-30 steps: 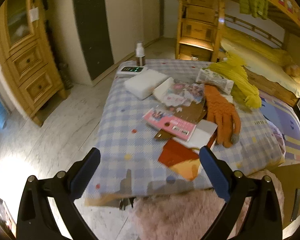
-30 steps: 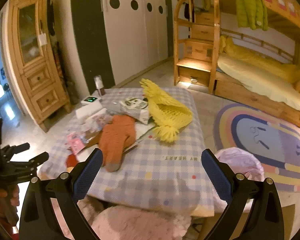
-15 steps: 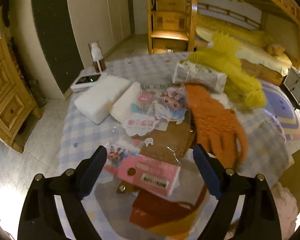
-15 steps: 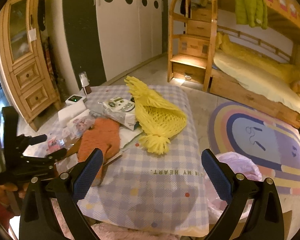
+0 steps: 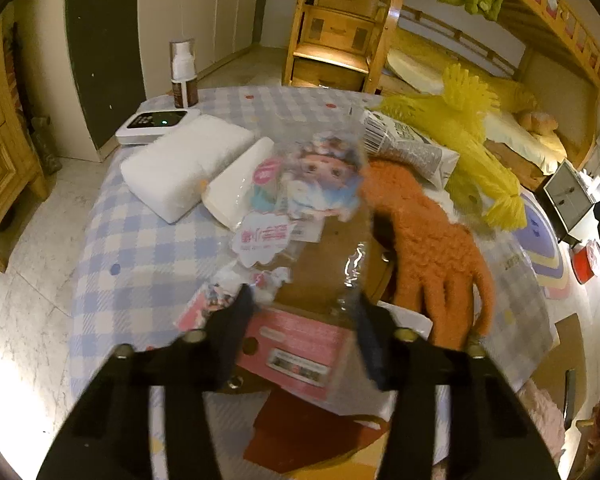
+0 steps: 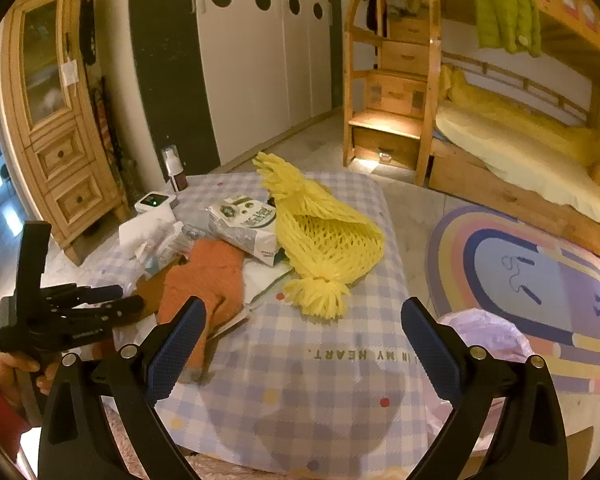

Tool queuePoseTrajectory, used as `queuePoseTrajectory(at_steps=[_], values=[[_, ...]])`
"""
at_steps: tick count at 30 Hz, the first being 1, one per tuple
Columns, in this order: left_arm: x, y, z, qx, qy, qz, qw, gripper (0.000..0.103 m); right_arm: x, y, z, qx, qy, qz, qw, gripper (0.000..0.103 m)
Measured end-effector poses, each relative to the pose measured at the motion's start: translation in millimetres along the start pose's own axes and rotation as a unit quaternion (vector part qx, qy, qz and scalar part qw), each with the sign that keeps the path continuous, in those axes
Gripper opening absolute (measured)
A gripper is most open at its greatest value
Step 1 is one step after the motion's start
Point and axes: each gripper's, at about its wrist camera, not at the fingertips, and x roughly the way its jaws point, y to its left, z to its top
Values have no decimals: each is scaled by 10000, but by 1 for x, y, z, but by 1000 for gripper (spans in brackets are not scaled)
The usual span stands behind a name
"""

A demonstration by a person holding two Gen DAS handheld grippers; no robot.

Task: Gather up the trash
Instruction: 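Reach the right gripper to the yellow foam net and grasp it, then carry the yellow foam net over the pink bin and open the right gripper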

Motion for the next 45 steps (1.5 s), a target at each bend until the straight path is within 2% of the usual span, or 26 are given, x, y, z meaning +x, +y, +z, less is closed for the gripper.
queuePoseTrajectory(at_steps=[1, 4, 7, 11, 15, 16, 17, 18, 23, 32, 33, 35, 36, 37, 39, 45], values=[[-3, -1, -1, 23, -23, 51, 10000, 27, -2, 1, 0, -11, -34, -18, 10000, 95], [-17, -4, -3, 106, -201, 196, 9996, 10, -4, 3, 0, -82, -59, -26, 9999, 95], [-40, -7, -1, 246, -563, 419, 9972, 1, -6, 4, -1, -194, -62, -115, 9997, 95], [-72, -8, 6, 207, -964, 472, 9940, 0, -6, 3, -2, -202, -51, -178, 9996, 95], [-95, -16, 14, 193, -1149, 261, 9928, 0, -1, 1, -6, -231, 3, -160, 9996, 91], [-97, -20, 14, 214, -1151, 232, 9928, 0, 2, 1, -7, -265, 25, -162, 9995, 86], [-97, -24, 15, 239, -1141, 177, 9930, 0, 5, 0, -7, -305, 65, -174, 9994, 75], [-96, -27, 16, 258, -1132, 157, 9931, 0, 11, 1, -7, -378, 128, -236, 9989, 59], [-87, -42, 16, 360, -1059, 103, 9937, 0, 37, -6, 0, -350, 283, -212, 9988, 58], [-66, -42, 19, 257, -897, 90, 9956, 0, 88, -20, 15, 43, 484, -146, 9987, 57], [-65, -42, 19, 256, -894, 90, 9956, 0, 95, -21, 15, 80, 555, -155, 9983, 53], [-64, -42, 18, 266, -889, 116, 9956, 0, 104, -24, 13, 193, 685, -124, 9974, 37], [-63, -41, 18, 257, -874, 107, 9958, 0, 107, -26, 12, 258, 711, -85, 9971, 25], [-64, -41, 17, 253, -870, 101, 9958, 0, 106, -27, 11, 289, 693, -65, 9972, 18], [-66, -43, 15, 275, -876, 128, 9957, 0, 96, -29, 12, 310, 533, -58, 9981, 14], [-83, -62, 16, 474, -1041, 60, 9934, 0, 31, -48, 17, 356, -90, -249, 9990, 14]])
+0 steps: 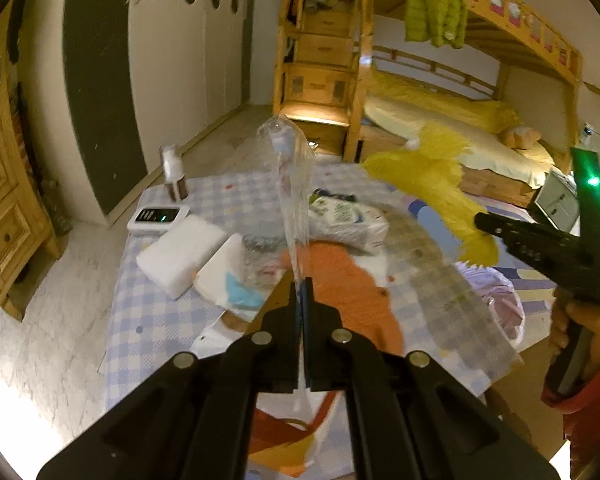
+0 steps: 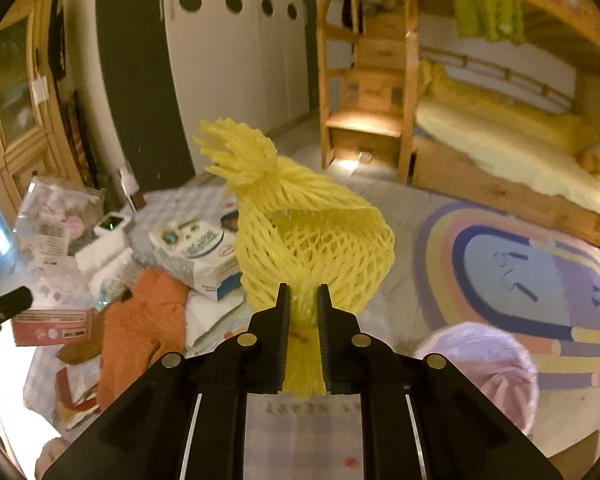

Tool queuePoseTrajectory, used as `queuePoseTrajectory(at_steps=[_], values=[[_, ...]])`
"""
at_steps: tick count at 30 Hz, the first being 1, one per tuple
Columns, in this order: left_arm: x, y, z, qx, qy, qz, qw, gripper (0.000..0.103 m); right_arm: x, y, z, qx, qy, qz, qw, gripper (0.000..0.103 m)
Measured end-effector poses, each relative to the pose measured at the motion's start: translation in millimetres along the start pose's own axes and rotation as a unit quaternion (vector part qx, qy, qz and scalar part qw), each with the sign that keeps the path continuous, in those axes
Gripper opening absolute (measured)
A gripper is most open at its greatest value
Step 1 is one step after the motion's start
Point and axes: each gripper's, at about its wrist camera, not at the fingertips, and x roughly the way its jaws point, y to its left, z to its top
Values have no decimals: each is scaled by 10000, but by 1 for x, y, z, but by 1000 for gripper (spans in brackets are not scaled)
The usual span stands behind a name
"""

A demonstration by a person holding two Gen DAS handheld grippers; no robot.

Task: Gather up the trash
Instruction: 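Carry the yellow foam net over the pink bin and open the right gripper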

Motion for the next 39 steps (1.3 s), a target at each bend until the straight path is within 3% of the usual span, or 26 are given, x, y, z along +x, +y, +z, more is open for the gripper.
queuePoseTrajectory(at_steps=[6, 13, 17, 23, 26, 27, 28, 30, 39], values=[[-13, -48, 7, 398, -232, -482, 9978, 0, -60, -29, -17, 123, -144, -219, 9996, 14], [7, -127, 2, 849, -49, -1116, 9901, 0, -95, -61, -52, 404, 8, -676, 9969, 15], [24, -168, -1, 1078, 31, -1272, 9860, 0, -99, -89, -75, 639, 221, -1014, 9925, 15], [50, -213, -5, 1312, 220, -1483, 9800, 0, -67, -134, -106, 972, 842, -1266, 9836, 17], [59, -223, -6, 1364, 313, -1521, 9784, 0, -45, -151, -112, 1088, 1004, -1273, 9808, 22], [63, -226, -6, 1390, 351, -1521, 9779, 0, -37, -156, -112, 1121, 1034, -1274, 9801, 29], [65, -229, -7, 1407, 370, -1520, 9776, 0, -34, -159, -114, 1144, 1052, -1271, 9796, 42], [67, -233, -8, 1444, 411, -1532, 9767, 0, -32, -162, -116, 1208, 1020, -1289, 9790, 52], [96, -269, -9, 1644, 619, -1870, 9665, 0, -65, -177, -117, 1354, 629, -1392, 9789, 53]])
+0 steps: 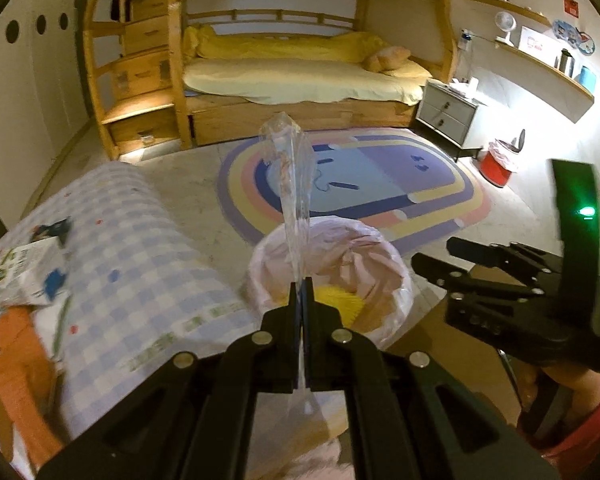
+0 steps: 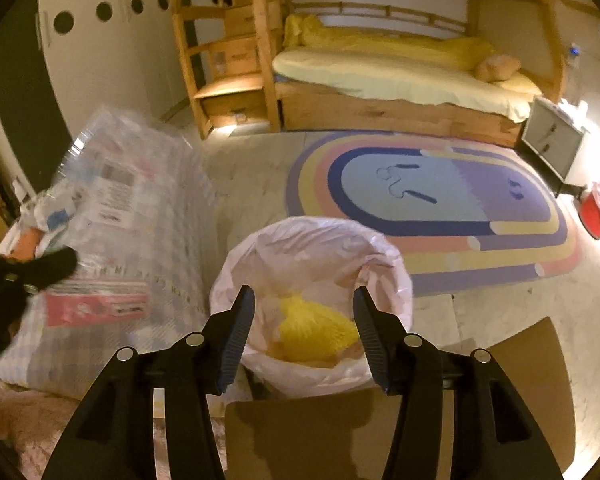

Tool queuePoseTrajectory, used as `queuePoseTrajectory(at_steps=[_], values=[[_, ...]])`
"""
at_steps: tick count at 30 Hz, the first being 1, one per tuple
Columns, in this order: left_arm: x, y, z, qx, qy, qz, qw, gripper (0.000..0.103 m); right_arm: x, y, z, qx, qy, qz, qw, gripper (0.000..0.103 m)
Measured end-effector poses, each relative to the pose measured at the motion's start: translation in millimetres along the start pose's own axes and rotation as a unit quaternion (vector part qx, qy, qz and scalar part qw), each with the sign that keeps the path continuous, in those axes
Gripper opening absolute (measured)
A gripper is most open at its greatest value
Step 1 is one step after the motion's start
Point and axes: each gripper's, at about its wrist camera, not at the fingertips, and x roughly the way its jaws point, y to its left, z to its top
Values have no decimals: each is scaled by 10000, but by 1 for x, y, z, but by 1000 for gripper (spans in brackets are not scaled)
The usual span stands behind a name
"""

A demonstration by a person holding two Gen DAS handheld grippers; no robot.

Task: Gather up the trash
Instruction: 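Carry the yellow foam net over the pink bin and open the right gripper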

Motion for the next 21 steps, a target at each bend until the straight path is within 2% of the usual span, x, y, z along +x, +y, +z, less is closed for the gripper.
queuePoseTrajectory(at_steps=[11, 12, 14, 15, 16, 21], values=[[51, -27, 35, 291, 71, -223, 9993, 1, -18, -31, 5, 441, -302, -191, 9984, 53], [54, -28, 37, 302, 82, -207, 9993, 7, -18, -33, 6, 456, -303, -196, 9983, 53], [63, -28, 40, 344, 113, -89, 9993, 24, -18, -34, 7, 469, -306, -214, 9982, 53], [67, -27, 40, 357, 99, -12, 9993, 37, -18, -34, 7, 465, -299, -221, 9982, 53], [68, -26, 40, 357, 98, 5, 9993, 43, -18, -34, 7, 460, -294, -227, 9982, 53], [56, -8, 37, 78, 121, 141, 9998, 44, -18, -32, 8, 460, -291, -232, 9982, 53]])
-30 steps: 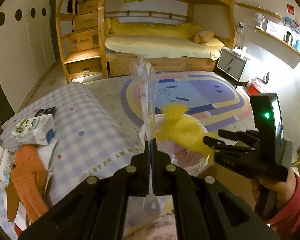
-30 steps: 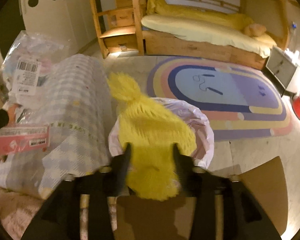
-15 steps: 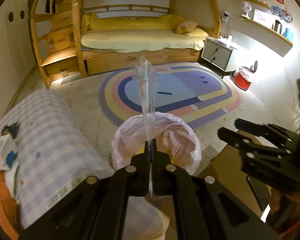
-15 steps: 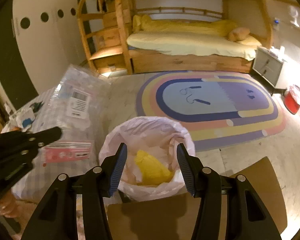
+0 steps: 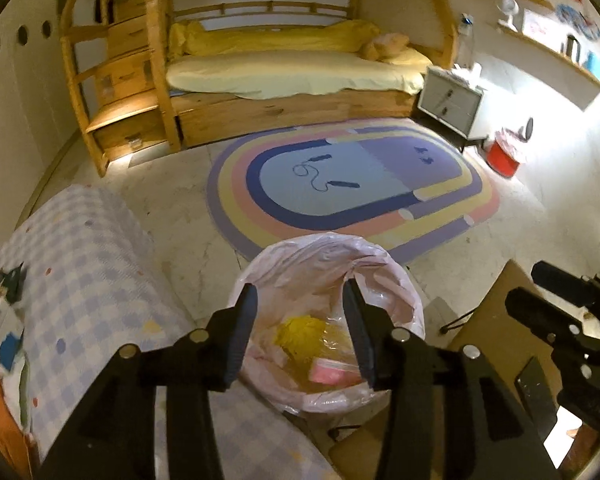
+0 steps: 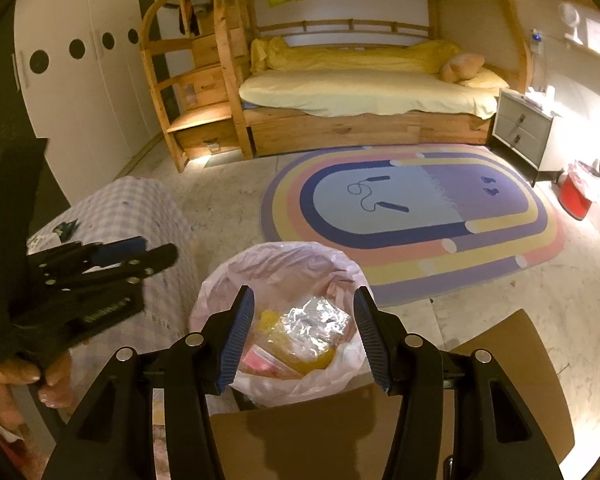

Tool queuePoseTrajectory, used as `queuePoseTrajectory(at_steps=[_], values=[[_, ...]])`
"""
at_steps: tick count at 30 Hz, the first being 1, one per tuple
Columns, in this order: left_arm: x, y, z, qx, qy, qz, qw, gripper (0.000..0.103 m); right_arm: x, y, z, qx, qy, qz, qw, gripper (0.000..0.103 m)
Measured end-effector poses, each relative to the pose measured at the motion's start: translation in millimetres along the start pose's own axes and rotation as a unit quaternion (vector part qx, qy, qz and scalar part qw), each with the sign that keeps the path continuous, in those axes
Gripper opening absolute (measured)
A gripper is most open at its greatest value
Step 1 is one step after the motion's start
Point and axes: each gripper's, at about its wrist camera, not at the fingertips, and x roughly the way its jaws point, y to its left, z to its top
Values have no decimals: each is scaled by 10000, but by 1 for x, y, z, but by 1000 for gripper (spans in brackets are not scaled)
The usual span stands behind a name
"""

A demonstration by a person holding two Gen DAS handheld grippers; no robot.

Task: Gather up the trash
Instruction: 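Carry the yellow foam net over the pink bin and open the right gripper, then grasp the orange glove with the right gripper while the left gripper reaches the brown cardboard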

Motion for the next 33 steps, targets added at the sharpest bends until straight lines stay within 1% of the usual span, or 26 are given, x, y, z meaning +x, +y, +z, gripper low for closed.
queuePoseTrajectory(at_steps=[1, 4, 8, 10, 17, 19, 20, 22, 26, 30, 33], values=[[-6, 3, 0, -28, -18, 28, 10000, 45, -1, 1, 0, -3, -6, 3, 10000, 53], [-34, 16, -8, -83, -150, 300, 9994, 47, -9, 5, 0, -13, -60, 50, 10000, 53], [-69, 34, -23, -242, -242, 455, 9984, 48, -26, 19, -1, -65, -152, 211, 9996, 53], [-87, 43, -31, -336, -311, 552, 9974, 50, -35, 29, -2, -111, -201, 322, 9992, 53], [-148, 72, -60, -752, -540, 749, 9929, 53, -60, 77, -8, -466, -221, 808, 9954, 54], [-163, 81, -73, -829, -592, 800, 9916, 56, -65, 93, -9, -602, -194, 977, 9932, 55], [-171, 86, -80, -864, -603, 890, 9904, 57, -67, 102, -10, -684, -189, 1050, 9919, 55], [-183, 97, -92, -990, -639, 1034, 9876, 61, -70, 118, -12, -813, -170, 1167, 9897, 57], [-207, 127, -118, -1360, -670, 1350, 9792, 63, -74, 154, -20, -1089, -100, 1413, 9839, 57], [-229, 161, -147, -1724, -706, 1733, 9671, 64, -74, 189, -27, -1385, -17, 1665, 9763, 57], [-243, 182, -168, -2004, -692, 1931, 9580, 65, -75, 206, -31, -1549, 20, 1781, 9717, 57]])
